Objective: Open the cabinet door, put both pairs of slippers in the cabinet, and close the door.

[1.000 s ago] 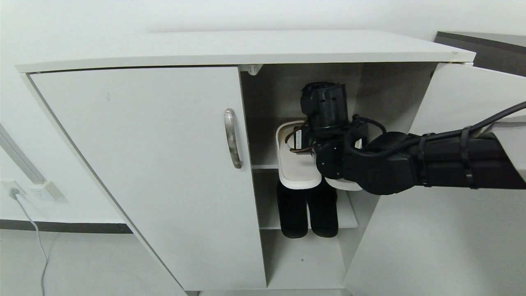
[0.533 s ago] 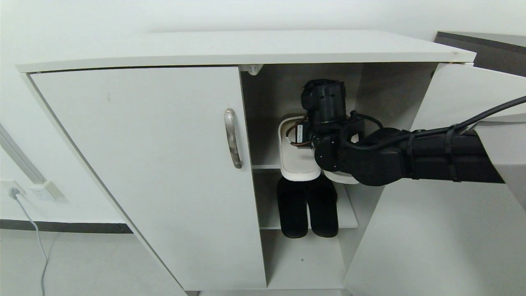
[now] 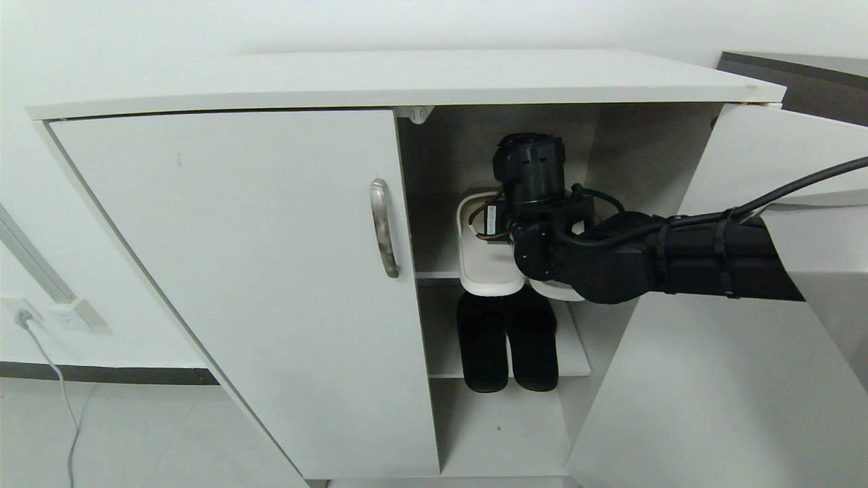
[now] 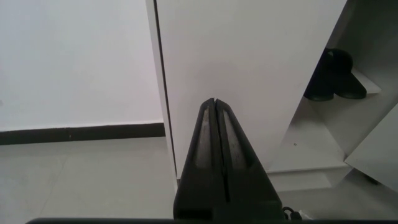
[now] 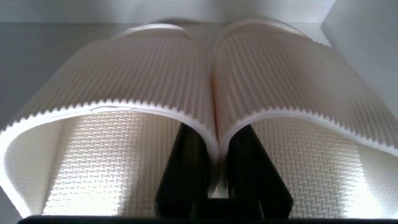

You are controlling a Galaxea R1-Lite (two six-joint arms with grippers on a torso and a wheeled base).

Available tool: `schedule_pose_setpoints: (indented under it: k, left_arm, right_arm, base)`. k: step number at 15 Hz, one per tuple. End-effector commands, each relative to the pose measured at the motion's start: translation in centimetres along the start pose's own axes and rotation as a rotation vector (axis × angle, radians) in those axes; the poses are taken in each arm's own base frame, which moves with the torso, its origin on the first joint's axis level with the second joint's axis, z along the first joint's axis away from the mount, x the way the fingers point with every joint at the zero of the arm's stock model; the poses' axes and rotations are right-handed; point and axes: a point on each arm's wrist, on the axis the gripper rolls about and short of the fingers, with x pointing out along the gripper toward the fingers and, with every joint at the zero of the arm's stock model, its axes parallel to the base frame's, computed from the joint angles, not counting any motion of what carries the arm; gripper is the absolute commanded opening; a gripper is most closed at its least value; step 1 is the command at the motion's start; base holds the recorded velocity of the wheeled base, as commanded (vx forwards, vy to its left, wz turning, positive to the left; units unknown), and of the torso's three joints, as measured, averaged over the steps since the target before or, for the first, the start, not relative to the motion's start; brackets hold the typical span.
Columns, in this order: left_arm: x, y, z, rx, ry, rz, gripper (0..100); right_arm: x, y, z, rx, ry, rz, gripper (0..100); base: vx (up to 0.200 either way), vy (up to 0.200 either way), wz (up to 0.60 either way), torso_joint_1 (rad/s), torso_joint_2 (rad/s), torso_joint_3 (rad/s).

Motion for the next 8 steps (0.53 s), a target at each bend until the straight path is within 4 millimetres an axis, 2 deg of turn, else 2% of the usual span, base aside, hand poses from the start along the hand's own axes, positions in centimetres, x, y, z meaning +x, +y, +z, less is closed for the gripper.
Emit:
schedule_pose_setpoints:
  k: [1, 7, 8]
  left_arm:
    - [0.00, 0.00, 0.00, 0.000, 0.000, 0.000, 0]
    - [0.00, 0.00, 0.00, 0.000, 0.000, 0.000, 0]
    - [0.00, 0.00, 0.00, 0.000, 0.000, 0.000, 0]
  right_arm:
    - [0.05, 0.05, -0.19, -0.006, 0.005, 0.004, 0]
    - [0.10, 0.05, -0.61, -0.026, 0.034, 0.009, 0]
    - [0.03, 0.07, -0.65, -0.028, 0.036, 0.010, 100]
  base:
    - [0.000, 0.000, 0.00, 0.000, 0.00, 0.000]
    - [0.000, 0.000, 0.00, 0.000, 0.00, 0.000]
    - [0.000, 0.000, 0.00, 0.000, 0.00, 0.000]
